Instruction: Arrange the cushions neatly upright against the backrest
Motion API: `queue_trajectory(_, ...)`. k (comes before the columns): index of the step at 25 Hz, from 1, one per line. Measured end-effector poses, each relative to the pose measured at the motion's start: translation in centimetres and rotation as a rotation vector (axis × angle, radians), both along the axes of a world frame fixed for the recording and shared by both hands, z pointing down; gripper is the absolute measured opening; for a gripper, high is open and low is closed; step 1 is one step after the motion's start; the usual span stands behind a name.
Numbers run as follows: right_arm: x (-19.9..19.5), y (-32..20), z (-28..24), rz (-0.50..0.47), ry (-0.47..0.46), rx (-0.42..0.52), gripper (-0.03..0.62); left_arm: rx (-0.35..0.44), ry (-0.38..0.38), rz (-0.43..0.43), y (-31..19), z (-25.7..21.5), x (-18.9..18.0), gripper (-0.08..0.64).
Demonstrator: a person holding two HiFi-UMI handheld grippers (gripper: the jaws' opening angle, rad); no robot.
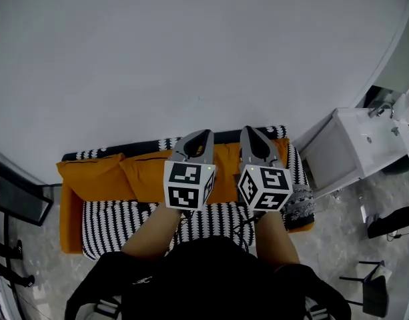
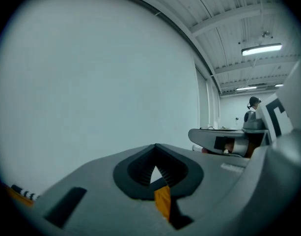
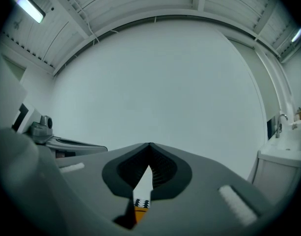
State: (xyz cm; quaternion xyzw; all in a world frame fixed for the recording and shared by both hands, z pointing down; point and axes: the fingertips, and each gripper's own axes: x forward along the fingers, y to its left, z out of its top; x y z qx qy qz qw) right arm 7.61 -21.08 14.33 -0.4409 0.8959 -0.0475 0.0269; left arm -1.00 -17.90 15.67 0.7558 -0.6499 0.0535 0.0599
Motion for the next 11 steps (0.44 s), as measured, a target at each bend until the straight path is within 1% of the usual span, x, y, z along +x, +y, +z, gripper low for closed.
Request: queue_trajectory(11,-4.2,0.1,1.5,0.010,0.036,-0.017,0.005,-0.018,0.013,0.023,-0.2,1.4,-4.1,0.009)
